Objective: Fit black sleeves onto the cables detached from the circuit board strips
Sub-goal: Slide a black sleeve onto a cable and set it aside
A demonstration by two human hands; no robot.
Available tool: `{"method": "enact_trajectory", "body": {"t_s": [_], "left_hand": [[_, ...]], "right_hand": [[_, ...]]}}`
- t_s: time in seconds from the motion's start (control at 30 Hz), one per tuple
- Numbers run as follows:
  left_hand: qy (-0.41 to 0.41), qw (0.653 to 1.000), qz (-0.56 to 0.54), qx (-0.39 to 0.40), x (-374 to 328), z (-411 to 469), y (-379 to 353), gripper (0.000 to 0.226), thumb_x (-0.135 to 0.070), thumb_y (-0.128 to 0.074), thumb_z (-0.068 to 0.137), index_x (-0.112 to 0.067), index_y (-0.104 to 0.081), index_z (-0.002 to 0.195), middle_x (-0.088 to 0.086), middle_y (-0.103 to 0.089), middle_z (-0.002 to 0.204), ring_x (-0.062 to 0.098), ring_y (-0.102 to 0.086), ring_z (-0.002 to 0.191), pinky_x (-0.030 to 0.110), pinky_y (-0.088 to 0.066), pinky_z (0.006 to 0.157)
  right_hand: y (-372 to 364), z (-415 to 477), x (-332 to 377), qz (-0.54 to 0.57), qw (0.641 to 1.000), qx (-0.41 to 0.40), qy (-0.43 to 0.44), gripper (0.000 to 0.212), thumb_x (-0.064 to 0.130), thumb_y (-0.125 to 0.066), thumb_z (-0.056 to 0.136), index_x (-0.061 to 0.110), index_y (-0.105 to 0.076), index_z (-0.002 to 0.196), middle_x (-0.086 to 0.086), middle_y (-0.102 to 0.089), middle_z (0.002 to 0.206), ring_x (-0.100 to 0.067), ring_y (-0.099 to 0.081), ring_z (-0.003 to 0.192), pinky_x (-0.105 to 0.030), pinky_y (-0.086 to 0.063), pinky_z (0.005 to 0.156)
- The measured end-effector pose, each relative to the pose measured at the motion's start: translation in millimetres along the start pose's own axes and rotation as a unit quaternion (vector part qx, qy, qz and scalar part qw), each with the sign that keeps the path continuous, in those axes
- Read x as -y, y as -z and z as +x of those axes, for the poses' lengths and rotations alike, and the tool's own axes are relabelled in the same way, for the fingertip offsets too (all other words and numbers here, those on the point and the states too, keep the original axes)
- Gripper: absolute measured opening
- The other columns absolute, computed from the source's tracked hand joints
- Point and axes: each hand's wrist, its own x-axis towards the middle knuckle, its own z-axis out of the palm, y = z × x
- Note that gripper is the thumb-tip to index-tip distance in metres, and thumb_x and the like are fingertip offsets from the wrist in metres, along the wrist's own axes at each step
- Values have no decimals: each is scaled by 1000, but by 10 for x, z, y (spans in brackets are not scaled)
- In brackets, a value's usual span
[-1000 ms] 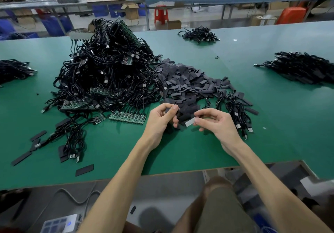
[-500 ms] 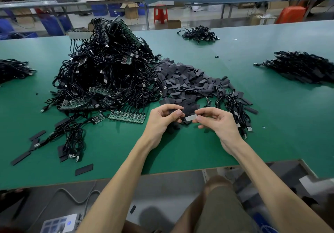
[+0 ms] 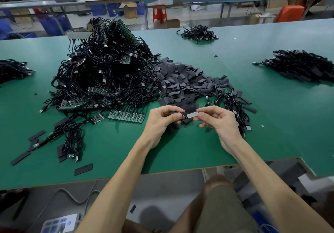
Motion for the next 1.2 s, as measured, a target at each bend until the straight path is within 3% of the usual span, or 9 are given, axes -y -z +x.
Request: {"method": "enact_trajectory", "body": {"t_s": [0.4,0.7,0.87,1.0,1.1,1.2], "left_hand": [[3,1000,18,14,-31,-31,-15,16,-9,-77,86,-15,-79,100,1,-73,79,11,-64,69,16,-48,58],[18,999,27,1,-52,-45,-26,14,-9,-76,86,-17,-80,97,4,-72,74,15,-62,64,23,-47,52],[17,999,37,9,-58,-51,-23,14,-9,-77,86,-18,-81,96,8,-74,79,18,-62,69,26,-49,54],[16,999,32,12,-50,-44,-23,15,-11,-79,83,-19,-81,95,14,-76,83,21,-66,75,31,-52,69],[7,999,34,12,-49,-35,-31,18,-14,-82,78,-17,-81,95,15,-77,86,19,-70,76,29,-54,79],[3,999,41,10,-37,-32,-41,20,-11,-82,77,-17,-81,96,16,-77,86,18,-71,75,26,-55,80]], "right_hand": [[15,2,-18,-8,1000,2,0,17,9,-81,76,6,-77,92,-16,-77,91,-29,-77,86,-24,-59,66],[-4,2,-14,-15,1000,7,0,12,3,-79,80,4,-75,91,-14,-78,88,-28,-77,85,-23,-59,65],[-7,-5,-7,-23,1000,3,0,10,-2,-77,83,4,-75,91,-17,-77,87,-29,-77,85,-23,-58,65],[-17,-4,-6,-34,999,1,0,11,-3,-77,83,4,-74,91,-14,-78,86,-28,-77,84,-23,-59,65],[-18,-9,-1,-33,999,0,-1,10,-3,-76,83,2,-73,91,-13,-78,85,-27,-77,83,-23,-58,65],[-24,-17,2,-34,999,-5,3,9,-4,-76,84,0,-72,91,-10,-77,82,-26,-77,83,-23,-58,65]]}}
